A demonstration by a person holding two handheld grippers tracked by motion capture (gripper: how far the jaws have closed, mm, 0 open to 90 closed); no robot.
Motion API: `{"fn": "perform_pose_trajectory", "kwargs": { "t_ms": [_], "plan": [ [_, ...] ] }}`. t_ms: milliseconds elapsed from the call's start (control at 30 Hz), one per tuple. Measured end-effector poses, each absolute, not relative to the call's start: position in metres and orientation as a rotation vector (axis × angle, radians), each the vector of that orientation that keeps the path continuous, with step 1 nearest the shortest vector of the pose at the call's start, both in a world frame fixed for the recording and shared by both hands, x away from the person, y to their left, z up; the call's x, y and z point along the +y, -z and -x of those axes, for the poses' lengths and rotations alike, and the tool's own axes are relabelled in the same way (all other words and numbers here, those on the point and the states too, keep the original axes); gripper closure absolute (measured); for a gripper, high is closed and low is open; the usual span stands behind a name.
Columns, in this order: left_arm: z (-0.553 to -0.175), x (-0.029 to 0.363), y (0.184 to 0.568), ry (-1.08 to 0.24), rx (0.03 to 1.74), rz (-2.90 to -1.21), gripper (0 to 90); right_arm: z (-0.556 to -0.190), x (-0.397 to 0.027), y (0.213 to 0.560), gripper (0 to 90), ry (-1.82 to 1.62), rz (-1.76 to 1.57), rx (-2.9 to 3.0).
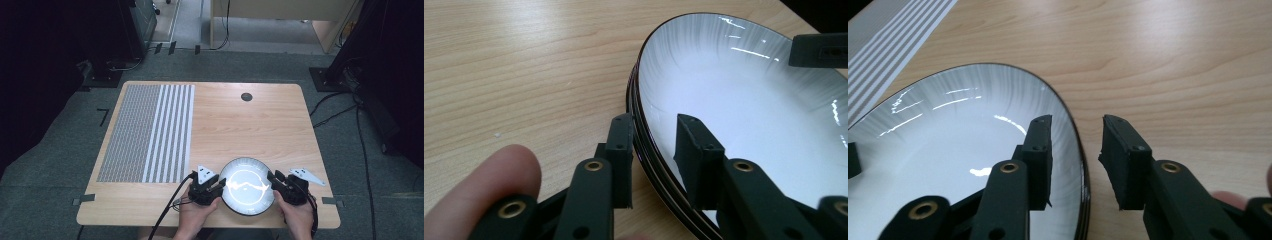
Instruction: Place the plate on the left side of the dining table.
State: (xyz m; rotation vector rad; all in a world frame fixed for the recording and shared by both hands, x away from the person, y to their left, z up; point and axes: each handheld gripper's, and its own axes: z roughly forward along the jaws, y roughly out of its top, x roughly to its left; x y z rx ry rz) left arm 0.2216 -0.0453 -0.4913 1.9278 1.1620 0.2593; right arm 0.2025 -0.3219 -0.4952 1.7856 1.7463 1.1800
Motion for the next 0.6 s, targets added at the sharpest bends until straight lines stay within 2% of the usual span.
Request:
{"fn": "perform_pose_trajectory", "kwargs": {
  "t_ms": [167,600],
  "plan": [
    [-0.2208,-0.0467,0.4904,-0.291,1.141,-1.942,73.7,-0.2029,-0.3224,0.5002,76.0,-1.196,-1.841,1.76],
    [-0.2211,-0.046,0.4889,-0.297,1.123,-1.95,74.8,-0.2003,-0.3263,0.4968,81.4,-1.231,-1.932,1.678]
  ]
}}
